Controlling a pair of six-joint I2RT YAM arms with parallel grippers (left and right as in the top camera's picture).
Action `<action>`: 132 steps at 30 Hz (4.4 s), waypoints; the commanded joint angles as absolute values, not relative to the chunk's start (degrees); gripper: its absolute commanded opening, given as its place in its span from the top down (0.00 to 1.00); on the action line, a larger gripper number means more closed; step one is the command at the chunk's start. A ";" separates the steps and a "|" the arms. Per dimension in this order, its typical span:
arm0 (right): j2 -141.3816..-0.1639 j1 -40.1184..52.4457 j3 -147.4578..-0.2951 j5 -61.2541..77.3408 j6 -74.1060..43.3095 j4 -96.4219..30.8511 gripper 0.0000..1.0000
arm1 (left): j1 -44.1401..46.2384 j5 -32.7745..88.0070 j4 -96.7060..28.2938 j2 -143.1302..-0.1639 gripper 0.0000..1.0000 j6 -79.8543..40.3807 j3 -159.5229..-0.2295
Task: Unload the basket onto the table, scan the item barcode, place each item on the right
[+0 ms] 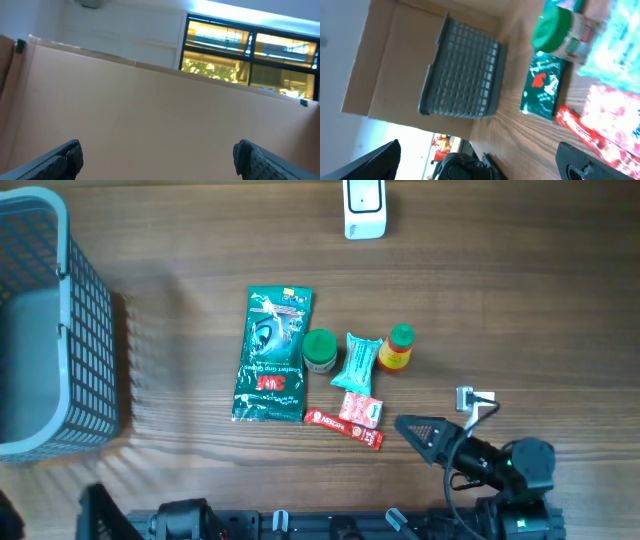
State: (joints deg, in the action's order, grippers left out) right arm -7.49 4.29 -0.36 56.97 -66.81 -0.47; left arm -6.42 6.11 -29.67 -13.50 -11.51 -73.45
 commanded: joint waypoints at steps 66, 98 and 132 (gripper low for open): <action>-105.65 34.87 -107.66 35.55 -40.75 -89.78 0.37 | 9.47 -1.83 -28.73 -0.27 0.00 -18.11 -50.46; -105.54 27.29 -107.28 -1.41 -28.86 -60.12 0.44 | 10.66 -6.44 -42.54 -0.49 0.00 -27.29 -13.06; -117.82 18.72 -105.54 -34.74 -18.20 -4.12 0.48 | 10.66 -6.44 -44.03 -0.49 0.00 -27.29 -13.06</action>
State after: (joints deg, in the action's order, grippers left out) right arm -129.86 23.11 -104.25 -33.08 -19.35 -0.71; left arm 10.24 -6.92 -44.01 -0.80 -27.31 -13.43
